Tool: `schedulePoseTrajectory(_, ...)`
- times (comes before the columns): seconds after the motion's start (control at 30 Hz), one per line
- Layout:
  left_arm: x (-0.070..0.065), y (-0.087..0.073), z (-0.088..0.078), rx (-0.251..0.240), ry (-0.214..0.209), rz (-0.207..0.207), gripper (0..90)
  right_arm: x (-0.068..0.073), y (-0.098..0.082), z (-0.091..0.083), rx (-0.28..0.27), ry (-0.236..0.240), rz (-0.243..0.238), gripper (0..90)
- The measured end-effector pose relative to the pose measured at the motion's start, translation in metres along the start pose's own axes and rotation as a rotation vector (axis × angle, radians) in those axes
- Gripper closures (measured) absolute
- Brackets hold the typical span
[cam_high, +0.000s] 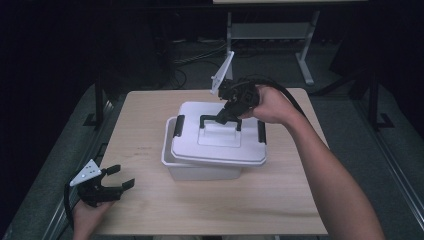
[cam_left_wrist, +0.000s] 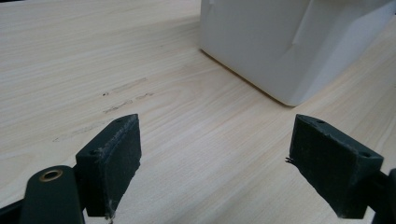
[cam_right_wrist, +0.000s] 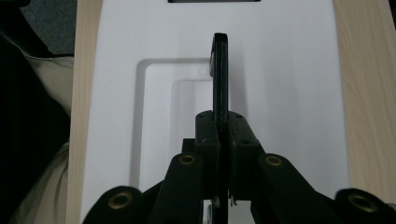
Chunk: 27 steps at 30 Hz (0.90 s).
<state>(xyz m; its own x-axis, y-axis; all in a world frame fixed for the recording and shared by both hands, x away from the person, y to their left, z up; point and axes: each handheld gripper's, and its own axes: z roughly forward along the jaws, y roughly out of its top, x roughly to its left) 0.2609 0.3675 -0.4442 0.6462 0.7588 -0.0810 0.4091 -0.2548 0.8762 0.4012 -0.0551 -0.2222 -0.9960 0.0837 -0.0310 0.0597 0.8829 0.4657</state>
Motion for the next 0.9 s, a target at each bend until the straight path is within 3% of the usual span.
schedulePoseTrajectory(0.9,0.003,-0.001,-0.003,-0.013,0.005,-0.007,16.0,-0.024,0.022,0.041,0.016,0.073,-0.024,84.5)
